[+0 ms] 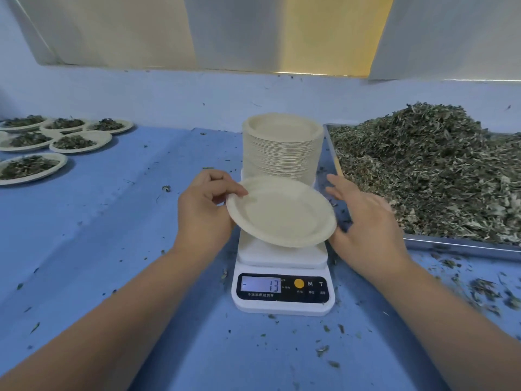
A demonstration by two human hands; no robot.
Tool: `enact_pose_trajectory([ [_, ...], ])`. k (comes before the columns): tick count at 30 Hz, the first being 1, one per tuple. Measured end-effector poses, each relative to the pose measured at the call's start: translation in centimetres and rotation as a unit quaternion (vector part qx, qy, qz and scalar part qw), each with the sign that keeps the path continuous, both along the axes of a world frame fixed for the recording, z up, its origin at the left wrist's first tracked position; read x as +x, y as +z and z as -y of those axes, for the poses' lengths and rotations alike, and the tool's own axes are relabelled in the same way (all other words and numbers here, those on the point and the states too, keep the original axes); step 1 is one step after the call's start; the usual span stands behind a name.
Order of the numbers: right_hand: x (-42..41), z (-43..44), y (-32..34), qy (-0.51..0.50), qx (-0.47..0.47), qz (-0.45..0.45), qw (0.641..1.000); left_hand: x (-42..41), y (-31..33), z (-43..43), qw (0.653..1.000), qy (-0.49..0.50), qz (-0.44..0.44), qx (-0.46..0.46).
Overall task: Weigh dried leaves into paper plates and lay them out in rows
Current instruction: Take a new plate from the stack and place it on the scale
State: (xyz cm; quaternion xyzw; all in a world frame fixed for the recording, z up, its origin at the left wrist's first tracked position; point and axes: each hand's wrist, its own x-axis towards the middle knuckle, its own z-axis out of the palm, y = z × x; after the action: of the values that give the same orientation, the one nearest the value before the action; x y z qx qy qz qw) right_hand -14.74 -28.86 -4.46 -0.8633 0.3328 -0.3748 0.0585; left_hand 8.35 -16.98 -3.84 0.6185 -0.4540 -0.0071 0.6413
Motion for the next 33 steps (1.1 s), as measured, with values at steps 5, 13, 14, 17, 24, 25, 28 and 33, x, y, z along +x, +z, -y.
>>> enact_pose_trajectory([
  [5, 0.1, -0.1, -0.5, 0.032, -0.039, 0.014, 0.999, 0.2, -1.0, -0.5, 0.997, -0.053, -0.060, 0.021],
  [13, -0.1, 0.4, -1.2, 0.031, -0.011, 0.021, 0.999, 1.3, -1.7, -0.6, 0.969, -0.113, -0.190, 0.110],
  [14, -0.1, 0.6, -1.3, 0.031, -0.021, 0.018, 0.999, 1.5, -1.8, -0.6, 0.969, -0.099, -0.200, 0.107],
  [17, -0.1, 0.8, -1.4, 0.038, -0.043, 0.026, 0.998, 2.1, -2.0, -0.7, 0.974, -0.057, -0.198, 0.099],
  [24, -0.2, 0.6, -1.1, 0.015, -0.024, 0.025, 0.999, 1.7, -2.2, -0.5, 0.974, -0.051, -0.192, 0.109],
  [25, -0.3, 0.7, -1.0, 0.001, -0.022, 0.026, 0.999, 1.6, -2.2, -0.5, 0.973, -0.051, -0.194, 0.111],
  [28, -0.5, 0.5, -0.7, -0.035, -0.026, 0.017, 0.999, 1.8, -2.2, -0.4, 0.969, -0.042, -0.212, 0.118],
  [33, -0.8, 0.6, -0.3, -0.067, -0.014, -0.045, 0.997, 1.8, -2.2, -0.1, 0.956, -0.054, -0.259, 0.123],
])
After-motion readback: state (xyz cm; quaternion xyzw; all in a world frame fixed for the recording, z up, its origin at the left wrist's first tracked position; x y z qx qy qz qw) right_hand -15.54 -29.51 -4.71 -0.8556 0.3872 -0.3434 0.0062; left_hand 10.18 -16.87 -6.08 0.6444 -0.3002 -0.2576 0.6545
